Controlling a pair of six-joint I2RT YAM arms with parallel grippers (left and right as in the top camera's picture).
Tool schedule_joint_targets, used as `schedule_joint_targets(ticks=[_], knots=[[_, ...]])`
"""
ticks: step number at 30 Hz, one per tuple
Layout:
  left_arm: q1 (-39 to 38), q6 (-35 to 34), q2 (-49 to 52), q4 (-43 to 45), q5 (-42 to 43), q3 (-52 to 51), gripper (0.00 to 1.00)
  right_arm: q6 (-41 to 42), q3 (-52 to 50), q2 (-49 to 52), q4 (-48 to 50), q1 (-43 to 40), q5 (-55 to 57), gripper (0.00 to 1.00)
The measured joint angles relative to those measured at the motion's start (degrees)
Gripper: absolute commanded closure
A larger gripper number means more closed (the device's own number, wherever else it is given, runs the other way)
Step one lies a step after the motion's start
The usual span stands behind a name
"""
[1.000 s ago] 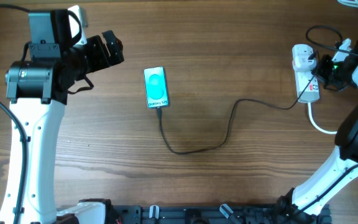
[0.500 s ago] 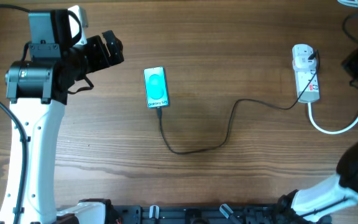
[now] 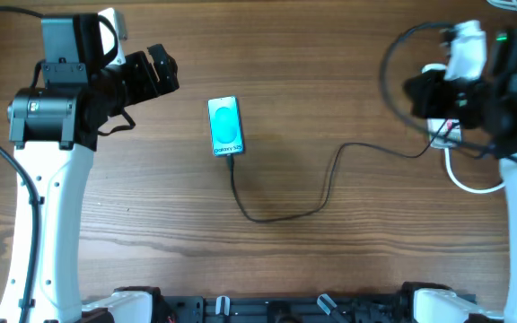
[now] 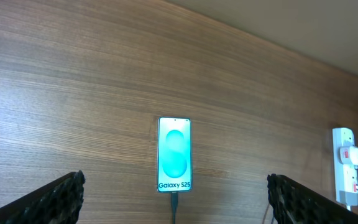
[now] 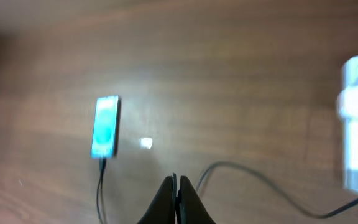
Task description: Plug charger to phone and switch on socket
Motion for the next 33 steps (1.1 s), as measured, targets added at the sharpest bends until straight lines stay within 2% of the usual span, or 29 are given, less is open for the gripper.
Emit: schedule_joint_targets(ticks=[2,3,4,6,7,9,20,28,33], knots=[[0.0,0.0,0.0,0.0,0.0,0.0,0.00,1.0,0.0,0.0,-2.5,5.3,4.3,0.95],[0.0,0.0,0.0,0.0,0.0,0.0,0.00,1.6,0.0,0.0,-3.0,8.1,6.1,0.92],[0.0,0.0,0.0,0.0,0.0,0.0,0.00,2.2,0.0,0.0,-3.1,11.5,7.4,0.78],[0.0,0.0,0.0,0.0,0.0,0.0,0.00,3.3,0.0,0.0,-3.3,15.4,9.0,0.55],[0.0,0.0,0.0,0.0,0.0,0.0,0.00,3.6,0.0,0.0,-3.4,16.7,9.6,0.30],[0.0,0.0,0.0,0.0,0.0,0.0,0.00,4.0,0.0,0.0,-3.4,17.6,10.2,0.00],[0.0,0.0,0.0,0.0,0.0,0.0,0.00,10.5,0.0,0.0,-3.4,17.6,11.1,0.00],[0.0,0.0,0.0,0.0,0.0,0.0,0.00,9.9,-0.1,0.0,-3.0,17.6,13.4,0.00],[0.0,0.0,0.0,0.0,0.0,0.0,0.00,5.2,-5.4,-1.5,7.9,17.6,17.2,0.00]])
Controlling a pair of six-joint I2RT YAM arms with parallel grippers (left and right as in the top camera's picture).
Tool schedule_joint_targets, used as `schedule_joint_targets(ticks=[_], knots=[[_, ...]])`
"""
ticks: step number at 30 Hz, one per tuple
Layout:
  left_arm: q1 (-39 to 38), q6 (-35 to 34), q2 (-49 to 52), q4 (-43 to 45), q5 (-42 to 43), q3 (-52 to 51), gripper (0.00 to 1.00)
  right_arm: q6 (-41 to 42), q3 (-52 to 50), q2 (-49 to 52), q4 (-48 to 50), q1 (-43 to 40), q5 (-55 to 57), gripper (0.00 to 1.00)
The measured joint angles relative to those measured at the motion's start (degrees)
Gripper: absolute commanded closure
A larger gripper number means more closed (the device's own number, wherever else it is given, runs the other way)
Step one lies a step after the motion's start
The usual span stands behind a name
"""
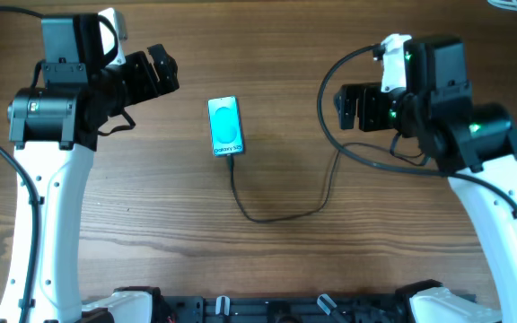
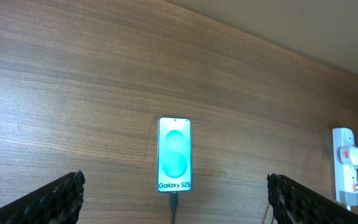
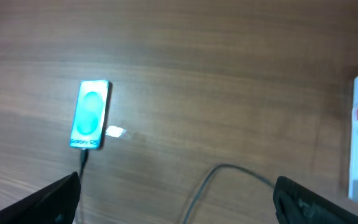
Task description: Plug charger to phone and switch on socket
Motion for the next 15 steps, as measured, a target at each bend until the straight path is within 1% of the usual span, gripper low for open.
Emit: schedule_joint_targets(ticks=[4,7,9,12,13,15], knots=[[0.0,0.0,0.0,0.0,0.0,0.0,0.00,-2.2,-10.0,-7.0,12.6,-1.5,0.7,0.00],[0.0,0.0,0.0,0.0,0.0,0.0,0.00,-4.2,-20.7,-17.4,22.2,-3.8,1.1,0.00],[0.0,0.0,0.0,0.0,0.0,0.0,0.00,-5.0,-26.2,-23.1,25.9,-4.7,1.1,0.00],[0.0,0.0,0.0,0.0,0.0,0.0,0.00,-5.5,-37.8,-35.6,34.0,-7.1,1.2,0.00],[0.0,0.0,0.0,0.0,0.0,0.0,0.00,-5.7,-43.3,-41.6,36.7,-7.9,1.3,0.00],[0.0,0.0,0.0,0.0,0.0,0.0,0.00,-5.7,-48.7,-46.8,41.4,-8.6,1.3,0.00]])
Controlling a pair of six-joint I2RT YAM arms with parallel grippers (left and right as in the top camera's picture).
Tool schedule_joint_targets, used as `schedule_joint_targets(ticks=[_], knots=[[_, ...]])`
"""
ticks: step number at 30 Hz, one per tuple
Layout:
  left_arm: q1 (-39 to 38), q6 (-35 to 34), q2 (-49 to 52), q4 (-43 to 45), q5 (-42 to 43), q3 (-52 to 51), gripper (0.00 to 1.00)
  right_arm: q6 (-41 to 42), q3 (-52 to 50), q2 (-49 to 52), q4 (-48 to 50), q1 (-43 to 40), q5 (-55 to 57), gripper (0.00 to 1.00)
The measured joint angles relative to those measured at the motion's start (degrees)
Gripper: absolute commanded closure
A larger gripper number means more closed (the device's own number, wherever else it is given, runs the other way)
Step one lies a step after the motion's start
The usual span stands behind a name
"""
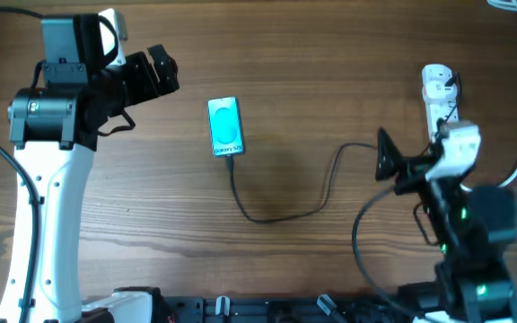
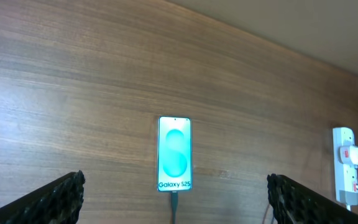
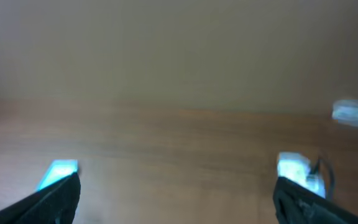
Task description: Plug charger to phone and switch on socket
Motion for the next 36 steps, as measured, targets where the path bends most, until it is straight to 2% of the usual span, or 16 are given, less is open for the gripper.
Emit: schedule_joint_targets(ticks=[2,6,12,16,20,36], knots=[[0.0,0.0,0.1,0.0,0.0,0.0,0.00,-0.1,-8.1,-7.7,4.0,-0.8,0.0,0.00],[0.0,0.0,0.1,0.0,0.0,0.0,0.00,-0.2,-17.5,-16.0,11.7,-1.0,0.0,0.00],[0.0,0.0,0.1,0.0,0.0,0.0,0.00,1.0,-28.2,-23.1,16.8,-1.0,0.0,0.00],[0.0,0.0,0.1,0.0,0.0,0.0,0.00,1.7,-31.5,-26.0,17.5,-1.0,0.0,0.00],[0.0,0.0,0.1,0.0,0.0,0.0,0.00,2.1,-32.3,-28.9,11.2,-1.1,0.0,0.00],[0.0,0.0,0.1,0.0,0.0,0.0,0.00,2.1,-32.3,-29.0,11.1,-1.1,0.0,0.00]])
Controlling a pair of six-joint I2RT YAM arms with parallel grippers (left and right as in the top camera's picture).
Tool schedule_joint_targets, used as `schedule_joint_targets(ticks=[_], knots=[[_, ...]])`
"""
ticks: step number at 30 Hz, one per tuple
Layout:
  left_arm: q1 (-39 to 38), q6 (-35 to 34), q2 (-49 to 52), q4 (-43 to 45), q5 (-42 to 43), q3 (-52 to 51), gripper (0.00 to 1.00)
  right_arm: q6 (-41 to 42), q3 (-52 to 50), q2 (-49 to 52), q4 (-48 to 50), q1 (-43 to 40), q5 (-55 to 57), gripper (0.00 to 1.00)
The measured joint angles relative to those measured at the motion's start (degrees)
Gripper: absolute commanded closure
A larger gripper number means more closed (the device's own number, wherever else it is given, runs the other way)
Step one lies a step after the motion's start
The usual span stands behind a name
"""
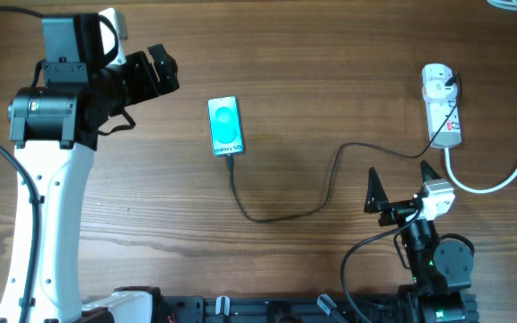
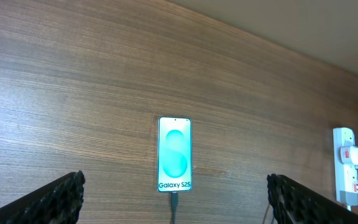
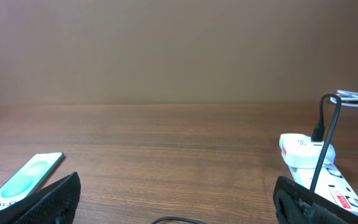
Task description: Plug charger to phone and switch on socket
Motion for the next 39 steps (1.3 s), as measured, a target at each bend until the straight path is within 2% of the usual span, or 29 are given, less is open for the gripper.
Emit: schedule_joint_targets(ticks=[15,21,24,32,35,39], knots=[[0.0,0.0,-0.2,-0.4,0.0,0.0,0.00,0.0,0.0,0.0,0.0,0.0,0.0,0.00],[0.0,0.0,-8.6,0.2,-0.9,-2.3,0.00,0.0,0.0,0.0,0.0,0.0,0.0,0.00],[0.2,0.0,-16.9,4.3,-1.7,-8.5,0.00,0.0,0.0,-0.2,0.0,0.0,0.0,0.00],[2.7,0.0,-45.0,27.7,-1.6,-44.0,0.00,0.0,0.0,-0.4,0.0,0.0,0.0,0.00],[2.7,0.0,-54.9,35.3,-1.6,-52.7,0.00,0.0,-0.1,-0.4,0.0,0.0,0.0,0.00],[2.7,0.0,-62.3,41.4,-1.4,-61.9,0.00,0.0,-0.1,-0.4,0.0,0.0,0.0,0.00]])
